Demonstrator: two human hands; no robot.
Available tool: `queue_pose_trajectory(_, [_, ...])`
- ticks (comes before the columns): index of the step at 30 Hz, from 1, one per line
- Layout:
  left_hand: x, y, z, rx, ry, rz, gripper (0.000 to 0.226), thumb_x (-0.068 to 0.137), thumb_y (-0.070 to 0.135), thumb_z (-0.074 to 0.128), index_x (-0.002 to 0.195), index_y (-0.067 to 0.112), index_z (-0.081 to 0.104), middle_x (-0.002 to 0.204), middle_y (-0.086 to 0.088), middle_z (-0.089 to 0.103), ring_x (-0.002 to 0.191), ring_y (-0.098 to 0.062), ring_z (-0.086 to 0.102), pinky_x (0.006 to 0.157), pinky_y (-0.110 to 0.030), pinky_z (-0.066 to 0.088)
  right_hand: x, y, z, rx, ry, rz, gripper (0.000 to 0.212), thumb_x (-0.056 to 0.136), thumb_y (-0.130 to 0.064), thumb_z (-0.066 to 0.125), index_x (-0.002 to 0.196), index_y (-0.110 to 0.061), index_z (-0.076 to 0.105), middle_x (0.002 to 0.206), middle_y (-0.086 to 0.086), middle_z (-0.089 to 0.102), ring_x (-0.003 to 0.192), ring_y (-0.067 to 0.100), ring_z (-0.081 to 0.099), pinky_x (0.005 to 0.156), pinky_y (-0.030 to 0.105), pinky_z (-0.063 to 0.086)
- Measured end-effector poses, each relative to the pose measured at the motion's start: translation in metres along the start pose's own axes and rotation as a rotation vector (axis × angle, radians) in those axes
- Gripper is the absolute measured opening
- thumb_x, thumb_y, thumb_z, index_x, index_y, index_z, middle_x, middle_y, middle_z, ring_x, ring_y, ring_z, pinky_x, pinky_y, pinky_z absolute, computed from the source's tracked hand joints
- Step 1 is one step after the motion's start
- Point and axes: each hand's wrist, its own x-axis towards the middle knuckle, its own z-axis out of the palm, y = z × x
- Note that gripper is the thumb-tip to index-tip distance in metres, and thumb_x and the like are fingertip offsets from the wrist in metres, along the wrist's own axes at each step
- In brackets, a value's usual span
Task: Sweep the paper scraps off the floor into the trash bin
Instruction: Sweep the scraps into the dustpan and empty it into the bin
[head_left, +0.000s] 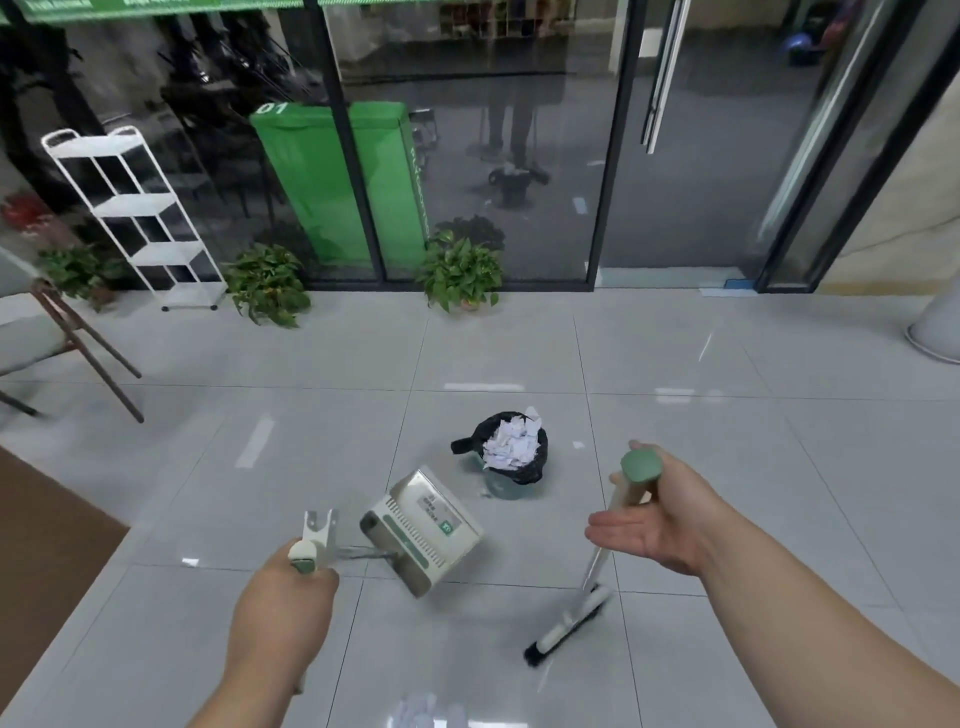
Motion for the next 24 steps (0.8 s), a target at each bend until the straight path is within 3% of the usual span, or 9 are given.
queue_pose_trajectory(1, [0.000, -0.008, 0.001, -0.010, -0.011, -0.022, 0.015, 0.082, 0.009, 0.056, 0.084, 0.024, 0.061, 0.064, -0.013, 0.066, 0.058, -0.038, 0.067, 0.061, -0.046, 0.060, -0.003, 0.003, 0.006, -0.006, 0.009, 0.010, 0.041, 0.094, -0.035, 0.057, 0.114, 0.002, 0.059, 0.133, 0.043, 0.049, 0.102, 0.060, 0.062, 0.072, 0.062, 0.059])
queue_pose_trajectory(3, [0.000, -0.021, 0.004, -0.030, -0.032, -0.048, 0.015, 0.083, 0.009, 0.057, 0.083, 0.022, 0.064, 0.061, -0.011, 0.065, 0.049, -0.034, 0.064, 0.059, -0.045, 0.060, -0.007, 0.011, 0.017, 0.060, 0.014, 0.042, 0.029, 0.094, -0.022, 0.057, 0.114, -0.002, 0.058, 0.113, 0.029, 0.053, 0.100, 0.058, 0.063, 0.063, 0.064, 0.058])
queue_pose_trajectory(6, [0.001, -0.035, 0.009, -0.069, -0.058, -0.091, 0.014, 0.084, 0.007, 0.057, 0.083, 0.019, 0.064, 0.064, -0.015, 0.067, 0.049, -0.033, 0.065, 0.054, -0.040, 0.058, -0.011, 0.030, 0.036, 0.174, 0.028, 0.113, 0.011, 0.093, -0.009, 0.056, 0.101, -0.001, 0.054, 0.099, 0.019, 0.042, 0.082, 0.042, 0.060, 0.057, 0.062, 0.058])
queue_pose_trajectory(10, [0.005, -0.057, 0.016, -0.141, -0.104, -0.110, 0.015, 0.085, 0.004, 0.057, 0.084, 0.017, 0.064, 0.061, -0.016, 0.064, 0.046, -0.031, 0.060, 0.049, -0.035, 0.052, 0.003, 0.079, 0.045, 0.071, 0.112, 0.180, 0.021, 0.085, 0.008, 0.050, 0.104, 0.003, 0.057, 0.105, 0.021, 0.051, 0.073, 0.033, 0.054, 0.053, 0.046, 0.061])
queue_pose_trajectory(12, [0.009, -0.070, 0.017, -0.160, -0.136, -0.120, 0.015, 0.084, 0.004, 0.057, 0.084, 0.016, 0.064, 0.058, -0.013, 0.061, 0.044, -0.029, 0.057, 0.048, -0.034, 0.051, 0.006, 0.101, 0.037, -0.009, 0.184, 0.256, 0.017, 0.082, 0.013, 0.050, 0.092, 0.003, 0.058, 0.091, 0.020, 0.056, 0.063, 0.030, 0.056, 0.050, 0.042, 0.061])
queue_pose_trajectory(14, [0.011, -0.078, 0.018, -0.181, -0.156, -0.131, 0.015, 0.083, 0.003, 0.057, 0.084, 0.016, 0.065, 0.059, -0.013, 0.061, 0.045, -0.029, 0.057, 0.047, -0.034, 0.050, 0.009, 0.114, 0.025, -0.057, 0.240, 0.320, 0.014, 0.081, 0.012, 0.055, 0.086, -0.002, 0.056, 0.066, 0.013, 0.056, 0.047, 0.025, 0.054, 0.044, 0.035, 0.058])
queue_pose_trajectory(16, [0.013, -0.084, 0.020, -0.194, -0.173, -0.131, 0.015, 0.083, 0.003, 0.057, 0.084, 0.015, 0.065, 0.059, -0.013, 0.060, 0.045, -0.029, 0.055, 0.045, -0.033, 0.048, 0.015, 0.119, 0.013, -0.066, 0.328, 0.324, 0.019, 0.080, 0.006, 0.060, 0.092, -0.009, 0.057, 0.058, 0.008, 0.050, 0.035, 0.019, 0.049, 0.040, 0.026, 0.053])
queue_pose_trajectory(19, [0.015, -0.085, 0.029, -0.211, -0.203, -0.141, 0.011, 0.085, 0.005, 0.056, 0.083, 0.012, 0.064, 0.056, -0.010, 0.057, 0.044, -0.027, 0.050, 0.046, -0.032, 0.046, 0.025, 0.125, 0.005, -0.142, 0.365, 0.280, 0.016, 0.083, 0.001, 0.058, 0.090, -0.013, 0.058, 0.061, 0.006, 0.049, 0.032, 0.017, 0.047, 0.039, 0.020, 0.048])
queue_pose_trajectory(24, [0.018, -0.063, 0.056, -0.247, -0.231, -0.163, 0.011, 0.087, 0.005, 0.057, 0.083, 0.012, 0.064, 0.057, -0.009, 0.054, 0.046, -0.027, 0.048, 0.049, -0.032, 0.044, 0.054, 0.117, -0.019, -0.472, 0.364, 0.182, 0.010, 0.085, 0.003, 0.053, 0.090, -0.006, 0.055, 0.072, 0.014, 0.053, 0.046, 0.022, 0.053, 0.047, 0.025, 0.049])
